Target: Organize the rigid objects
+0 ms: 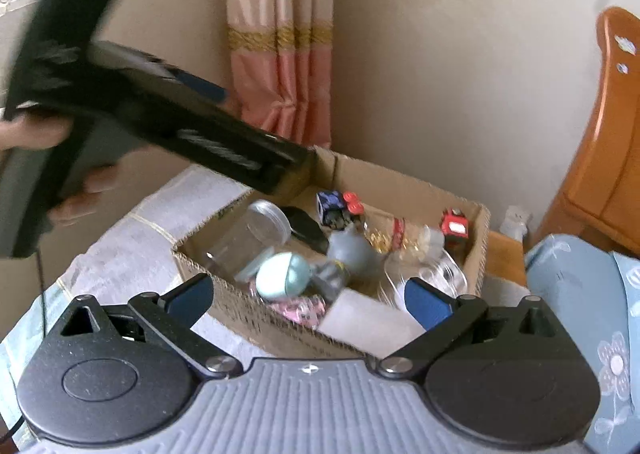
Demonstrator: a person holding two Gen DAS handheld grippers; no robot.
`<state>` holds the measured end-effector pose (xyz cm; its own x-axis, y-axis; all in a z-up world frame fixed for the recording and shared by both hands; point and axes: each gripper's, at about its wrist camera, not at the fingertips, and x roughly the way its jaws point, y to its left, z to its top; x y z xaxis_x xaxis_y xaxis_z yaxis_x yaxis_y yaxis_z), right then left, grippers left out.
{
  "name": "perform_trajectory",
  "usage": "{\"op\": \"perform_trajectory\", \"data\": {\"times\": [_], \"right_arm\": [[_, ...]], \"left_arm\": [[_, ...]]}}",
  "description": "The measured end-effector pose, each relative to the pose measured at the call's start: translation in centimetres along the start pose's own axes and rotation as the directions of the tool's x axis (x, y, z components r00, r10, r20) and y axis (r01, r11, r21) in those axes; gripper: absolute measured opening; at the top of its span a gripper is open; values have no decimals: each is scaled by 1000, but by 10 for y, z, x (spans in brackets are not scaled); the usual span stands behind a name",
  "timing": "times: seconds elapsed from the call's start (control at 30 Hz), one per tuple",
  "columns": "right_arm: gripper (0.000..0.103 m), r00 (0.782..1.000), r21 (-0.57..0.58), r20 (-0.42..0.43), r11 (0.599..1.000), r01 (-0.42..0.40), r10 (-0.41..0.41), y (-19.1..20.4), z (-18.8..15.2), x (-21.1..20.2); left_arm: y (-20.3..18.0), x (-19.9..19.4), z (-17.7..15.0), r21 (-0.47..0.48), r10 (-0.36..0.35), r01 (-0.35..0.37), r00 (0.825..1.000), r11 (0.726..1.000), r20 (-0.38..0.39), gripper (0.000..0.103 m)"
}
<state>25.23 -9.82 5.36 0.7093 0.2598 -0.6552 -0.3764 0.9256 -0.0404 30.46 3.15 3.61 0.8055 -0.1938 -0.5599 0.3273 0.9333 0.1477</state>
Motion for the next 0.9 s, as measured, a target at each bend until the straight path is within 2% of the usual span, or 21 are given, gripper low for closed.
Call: {"op": "perform_trajectory", "data": {"times": [0.2, 0.3, 0.4, 0.5, 0.63, 0.73, 0.9], "right_arm": [[103, 994, 105, -67, 990, 92, -85, -10, -21, -8], [103, 981, 189, -118, 967, 172, -152, -17, -37, -13], [103, 965, 279, -151, 927, 249, -214, -24, -51, -20], [103, 956, 323, -182, 904, 281, -232, -25, -62, -28], [103, 946, 318, -183, 895, 314, -267, -20, -68, -40], [103, 949, 329, -176, 894, 306, -260, -16, -70, -49], [103, 952, 332, -151, 894, 301, -264, -11, -67, -62]], "left_arm": [[-7, -42, -38, -90, 43, -41, 999, 995, 28, 102], [-12, -56, -59, -171, 63, -65, 998, 983, -19, 102], [-19, -66, -75, -243, 106, -126, 990, 962, -93, 102], [-27, -75, -87, -297, 110, -149, 983, 943, -144, 102], [-36, -82, -90, -287, 115, -163, 977, 944, -177, 102], [-41, -88, -90, -255, 154, -199, 971, 946, -185, 102], [-50, -99, -86, -222, 180, -216, 968, 951, -174, 102]]}}
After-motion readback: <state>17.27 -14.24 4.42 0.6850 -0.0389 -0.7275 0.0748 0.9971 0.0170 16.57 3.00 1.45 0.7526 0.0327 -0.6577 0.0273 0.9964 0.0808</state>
